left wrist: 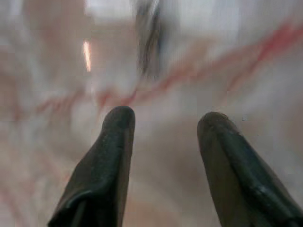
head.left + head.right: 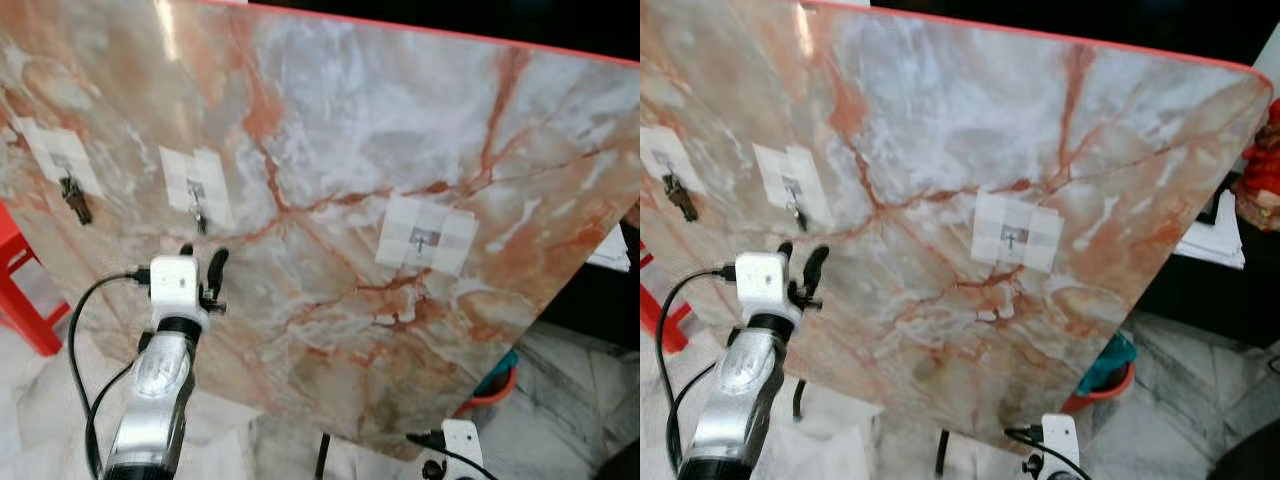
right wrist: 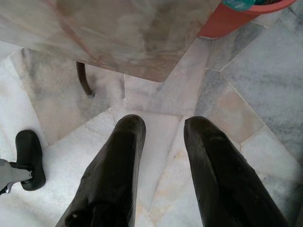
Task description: Hang keys on a hook
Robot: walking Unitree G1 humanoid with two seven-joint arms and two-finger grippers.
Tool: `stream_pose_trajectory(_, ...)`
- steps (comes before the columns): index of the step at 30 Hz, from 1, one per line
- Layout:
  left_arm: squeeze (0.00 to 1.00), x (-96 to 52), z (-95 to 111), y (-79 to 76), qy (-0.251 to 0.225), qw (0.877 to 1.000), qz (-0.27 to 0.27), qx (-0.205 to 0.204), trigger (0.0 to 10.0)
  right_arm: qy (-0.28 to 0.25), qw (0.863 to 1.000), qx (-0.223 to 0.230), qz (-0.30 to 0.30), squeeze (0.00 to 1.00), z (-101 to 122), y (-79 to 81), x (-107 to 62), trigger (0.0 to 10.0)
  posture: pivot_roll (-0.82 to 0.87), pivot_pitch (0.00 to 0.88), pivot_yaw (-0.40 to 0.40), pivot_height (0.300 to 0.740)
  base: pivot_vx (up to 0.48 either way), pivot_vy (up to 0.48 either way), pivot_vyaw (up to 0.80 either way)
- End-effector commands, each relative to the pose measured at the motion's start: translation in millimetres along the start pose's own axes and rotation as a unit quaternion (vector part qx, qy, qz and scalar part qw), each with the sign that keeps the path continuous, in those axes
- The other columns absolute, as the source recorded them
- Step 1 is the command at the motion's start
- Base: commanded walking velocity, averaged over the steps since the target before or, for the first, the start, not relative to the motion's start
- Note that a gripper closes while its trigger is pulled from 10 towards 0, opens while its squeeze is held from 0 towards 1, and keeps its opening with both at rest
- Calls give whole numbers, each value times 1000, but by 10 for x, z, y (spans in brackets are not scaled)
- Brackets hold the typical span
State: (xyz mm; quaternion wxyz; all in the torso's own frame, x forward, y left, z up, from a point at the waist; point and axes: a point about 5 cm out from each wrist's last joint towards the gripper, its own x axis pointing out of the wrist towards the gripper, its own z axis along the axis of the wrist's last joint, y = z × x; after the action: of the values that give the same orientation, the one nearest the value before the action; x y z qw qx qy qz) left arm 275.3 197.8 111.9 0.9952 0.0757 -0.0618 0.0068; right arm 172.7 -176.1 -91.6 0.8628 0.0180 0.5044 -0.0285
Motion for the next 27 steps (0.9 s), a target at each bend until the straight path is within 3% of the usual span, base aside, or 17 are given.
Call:
stream_pose_trajectory(1, 1000, -22, 3, 5, -5, 1000, 0, 9, 10000, 0, 1000, 0, -4, 0, 3, -35, -2, 10000, -31, 0, -92, 740, 0, 0, 0)
stream_pose_trajectory(2, 259, -134, -206, 61, 37, 999, 12, 12, 10000, 0, 1000, -1, -3, 0, 7, -34, -2, 10000, -25, 0, -92, 740, 0, 0, 0)
stream_pose_trajectory(3, 0, -225, -399, 75, 79, 997, 14, 14, 10000, 0, 1000, -1, -3, 0, 10, -33, -1, 10000, -22, 0, -92, 740, 0, 0, 0)
stream_pose_trajectory(5, 0, -260, -481, 69, 98, 995, 11, 14, 10000, -1, 1000, -2, -3, 0, 11, -33, -1, 10000, -17, 0, -91, 740, 0, 0, 0)
stream_pose_trajectory(6, 0, -392, -739, 63, 151, 988, 11, 14, 10000, -1, 1000, -3, -2, 0, 15, -28, 0, 10000, -21, 0, -88, 740, 0, 0, 0)
stream_pose_trajectory(8, 0, -552, -971, 69, 205, 978, 17, 23, 10000, -2, 1000, -2, -2, 0, 16, -22, 0, 10000, -33, 0, -84, 740, 0, 0, 0)
stream_pose_trajectory(9, 0, -687, -1144, 80, 254, 967, 26, 24, 10000, -4, 1000, 2, -2, 0, 19, -19, 0, 10000, -39, 0, -80, 740, 0, 0, 0)
stream_pose_trajectory(10, 0, -687, -1144, 80, 254, 967, 26, 24, 10000, -4, 1000, 2, -2, 0, 19, -19, 0, 10000, -39, 0, -80, 740, 0, 0, 0)
stream_pose_trajectory(14, 0, -885, -1377, 105, 319, 947, 47, 12, 10000, -4, 1000, 4, -5, 0, 19, -19, 0, 10000, -36, 0, -76, 740, 0, 0, 0)
stream_pose_trajectory(19, 0, -1280, -1712, 147, 438, 897, 61, 17, 10000, -2, 1000, 4, -5, 0, 14, -10, 1, 10000, -36, 0, -63, 740, 0, 0, 0)
stream_pose_trajectory(21, 0, -1574, -1842, 131, 505, 861, 50, 29, 10000, -1, 1000, 4, -6, 0, 11, -8, 1, 10000, -42, 0, -59, 740, 0, 0, 0)
stream_pose_trajectory(25, 0, -1669, -1878, 123, 528, 847, 42, 45, 10000, -2, 1000, 5, -6, 0, 11, -8, 1, 10000, -48, 0, -55, 740, 0, 0, 0)
stream_pose_trajectory(27, 0, -1647, -1877, 119, 527, 847, 49, 45, 10000, -3, 1000, 6, -7, 0, 11, -11, 0, 10000, -49, 0, -57, 740, 0, 0, 0)
